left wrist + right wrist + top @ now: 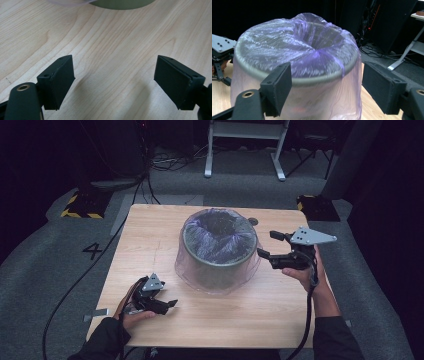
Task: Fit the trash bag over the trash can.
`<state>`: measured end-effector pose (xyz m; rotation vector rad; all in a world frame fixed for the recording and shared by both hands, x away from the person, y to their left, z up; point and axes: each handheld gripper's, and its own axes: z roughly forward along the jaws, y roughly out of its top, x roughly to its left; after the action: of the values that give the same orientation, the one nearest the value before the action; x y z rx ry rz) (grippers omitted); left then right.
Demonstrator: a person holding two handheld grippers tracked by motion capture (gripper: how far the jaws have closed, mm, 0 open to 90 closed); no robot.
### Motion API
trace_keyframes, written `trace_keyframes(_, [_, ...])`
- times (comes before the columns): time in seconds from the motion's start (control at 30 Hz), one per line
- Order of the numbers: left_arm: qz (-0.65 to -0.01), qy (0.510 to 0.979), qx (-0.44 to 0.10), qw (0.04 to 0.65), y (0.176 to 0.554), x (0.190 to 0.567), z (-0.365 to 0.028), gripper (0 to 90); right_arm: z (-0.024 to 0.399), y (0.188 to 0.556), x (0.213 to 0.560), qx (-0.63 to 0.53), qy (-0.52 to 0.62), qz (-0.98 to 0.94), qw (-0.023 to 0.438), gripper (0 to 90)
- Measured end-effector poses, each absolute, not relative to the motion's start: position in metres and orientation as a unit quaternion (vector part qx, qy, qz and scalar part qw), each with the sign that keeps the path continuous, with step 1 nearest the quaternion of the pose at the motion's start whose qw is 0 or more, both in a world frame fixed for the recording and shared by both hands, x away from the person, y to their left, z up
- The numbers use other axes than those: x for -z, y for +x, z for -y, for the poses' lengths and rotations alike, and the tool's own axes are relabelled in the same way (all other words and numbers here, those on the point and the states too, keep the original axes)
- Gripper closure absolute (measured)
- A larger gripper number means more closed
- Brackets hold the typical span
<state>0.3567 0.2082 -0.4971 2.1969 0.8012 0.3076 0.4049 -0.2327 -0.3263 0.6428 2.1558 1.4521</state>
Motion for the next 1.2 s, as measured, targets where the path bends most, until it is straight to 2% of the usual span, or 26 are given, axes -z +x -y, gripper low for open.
trace_keyframes(0.63, [-0.311,0.868,-0.121,0.369,0.36,0.504,-0.206,15.2,0.193,0.431,0.294,-0.483,0.212,-0.817,0.235,23.9])
trace_keyframes(0.77, [-0.309,0.869,-0.124,0.365,0.36,0.504,-0.205,14.8,0.185,0.436,0.293,-0.48,0.214,-0.818,0.235,26.4])
trace_keyframes(1.2, [-0.309,0.869,-0.124,0.365,0.36,0.504,-0.205,14.8,0.155,0.454,0.298,-0.486,0.204,-0.827,0.195,23.4])
